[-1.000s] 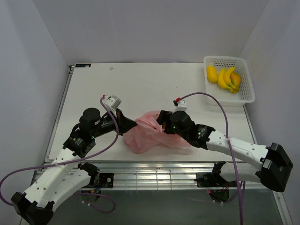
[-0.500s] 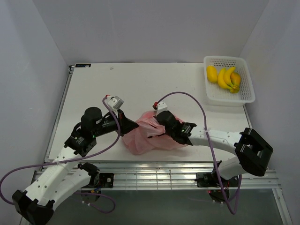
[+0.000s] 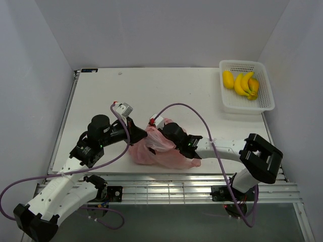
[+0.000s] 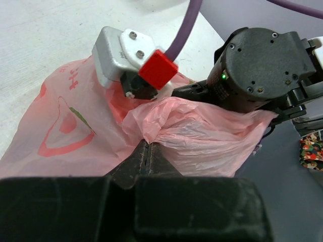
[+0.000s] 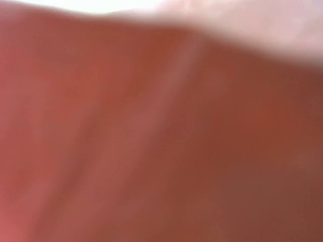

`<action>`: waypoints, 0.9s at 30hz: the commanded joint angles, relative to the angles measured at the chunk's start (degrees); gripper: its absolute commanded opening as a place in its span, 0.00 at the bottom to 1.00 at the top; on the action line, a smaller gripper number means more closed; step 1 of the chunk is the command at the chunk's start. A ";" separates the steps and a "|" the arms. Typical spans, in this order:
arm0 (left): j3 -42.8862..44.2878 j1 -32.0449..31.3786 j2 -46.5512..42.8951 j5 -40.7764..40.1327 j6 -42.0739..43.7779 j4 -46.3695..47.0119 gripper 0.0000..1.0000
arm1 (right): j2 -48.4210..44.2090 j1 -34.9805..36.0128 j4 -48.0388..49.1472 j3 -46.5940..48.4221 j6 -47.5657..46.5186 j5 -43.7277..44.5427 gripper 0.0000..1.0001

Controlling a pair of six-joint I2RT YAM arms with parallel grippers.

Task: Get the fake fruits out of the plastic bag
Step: Take out the fake fruit from the plastic bag.

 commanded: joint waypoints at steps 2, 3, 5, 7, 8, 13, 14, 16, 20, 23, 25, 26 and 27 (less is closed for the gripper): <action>-0.36 0.00 -0.27 1.81 0.29 1.31 0.00 | 3.92 0.71 3.63 4.34 1.10 7.00 0.90; -0.36 0.00 -0.27 1.81 0.21 1.31 0.00 | 5.66 0.80 3.19 4.95 1.46 7.88 0.90; -0.36 0.00 -0.44 1.81 0.21 1.31 0.00 | 7.52 1.06 1.70 6.09 4.35 13.14 0.90; -0.45 0.00 -0.62 1.81 0.21 1.39 0.00 | 10.68 1.15 -2.77 6.89 8.38 18.14 0.90; -0.45 0.00 -0.62 1.81 0.21 1.31 0.00 | 11.82 1.15 -4.44 7.85 9.45 19.39 0.90; -0.54 0.00 -0.97 1.81 0.12 1.48 0.00 | 17.72 1.15 -9.73 8.65 13.32 21.78 0.90; -0.54 0.00 -1.06 1.72 0.12 1.40 0.00 | 18.51 1.15 -9.91 8.74 13.76 21.51 0.90; -0.45 0.00 -1.23 1.54 0.03 1.39 0.00 | 18.78 1.15 -9.73 9.00 13.77 20.55 0.92; -0.63 0.00 -1.59 0.93 -0.06 1.39 0.00 | 17.99 1.15 -8.94 9.09 13.15 19.84 0.99; -0.63 0.00 -1.59 0.23 -0.14 1.13 0.00 | 15.97 1.15 -8.33 8.74 12.36 19.31 0.80; -0.54 0.00 -1.50 -0.38 -0.23 0.96 0.00 | 13.51 1.15 -6.40 7.95 11.66 18.79 0.54; -0.62 0.00 -1.50 -0.65 -0.32 0.95 0.00 | 12.46 1.15 -5.87 7.16 11.66 18.70 0.34; -0.63 0.00 -1.41 -0.83 -0.32 0.87 0.00 | 10.54 1.15 -5.08 6.72 11.57 18.70 0.31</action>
